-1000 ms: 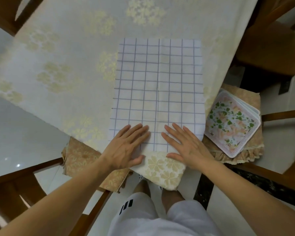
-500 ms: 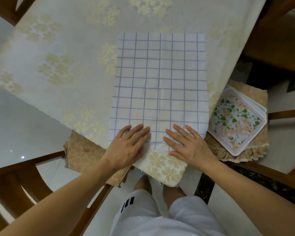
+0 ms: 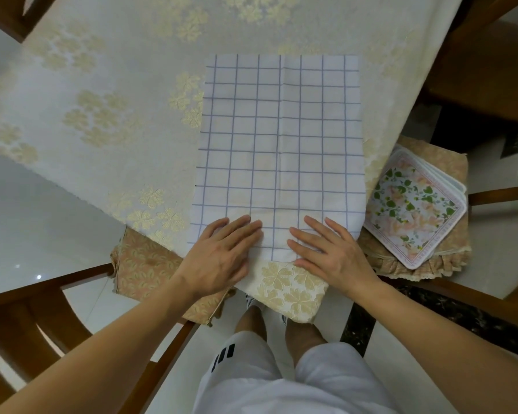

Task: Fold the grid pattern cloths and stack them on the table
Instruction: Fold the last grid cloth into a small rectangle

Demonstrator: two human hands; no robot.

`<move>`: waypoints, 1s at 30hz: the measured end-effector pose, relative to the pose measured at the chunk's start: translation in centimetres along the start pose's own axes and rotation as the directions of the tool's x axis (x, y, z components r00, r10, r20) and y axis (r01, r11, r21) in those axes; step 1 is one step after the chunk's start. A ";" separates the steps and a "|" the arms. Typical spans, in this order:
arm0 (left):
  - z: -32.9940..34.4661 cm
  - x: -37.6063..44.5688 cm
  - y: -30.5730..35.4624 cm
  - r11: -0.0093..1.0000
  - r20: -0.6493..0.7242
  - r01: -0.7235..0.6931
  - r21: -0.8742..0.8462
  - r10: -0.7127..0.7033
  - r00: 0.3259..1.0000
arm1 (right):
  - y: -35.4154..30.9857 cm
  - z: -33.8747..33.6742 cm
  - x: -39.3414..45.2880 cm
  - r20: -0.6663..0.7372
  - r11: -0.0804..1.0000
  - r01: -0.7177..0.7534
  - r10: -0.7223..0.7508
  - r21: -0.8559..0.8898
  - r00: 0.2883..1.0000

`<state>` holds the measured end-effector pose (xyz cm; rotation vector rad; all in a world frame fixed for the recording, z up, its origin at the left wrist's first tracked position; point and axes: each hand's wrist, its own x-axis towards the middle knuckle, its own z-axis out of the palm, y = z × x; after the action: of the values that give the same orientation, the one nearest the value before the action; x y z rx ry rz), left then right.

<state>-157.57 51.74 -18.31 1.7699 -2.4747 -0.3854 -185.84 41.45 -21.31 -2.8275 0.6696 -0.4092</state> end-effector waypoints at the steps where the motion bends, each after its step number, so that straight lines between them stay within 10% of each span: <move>1: 0.0 -0.1 0.1 1.000 0.018 -0.006 0.007 0.006 1.000 | -0.1 0.0 0.0 -0.021 1.000 -0.007 0.008 0.021 1.000; 18: 0.4 -1.0 1.8 0.995 -0.095 0.087 -0.055 -0.092 0.991 | -2.3 -1.9 0.3 -0.124 0.967 -0.168 0.193 0.189 0.973; 30: -2.0 -3.3 3.0 0.983 -0.065 0.152 -0.102 -0.159 0.985 | -4.9 -3.1 -1.6 0.123 0.971 -0.237 0.231 0.041 0.965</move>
<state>-158.84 55.43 -15.39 1.9084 -2.2370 -0.4348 -186.18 46.06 -17.42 -2.6537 0.9382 -0.2152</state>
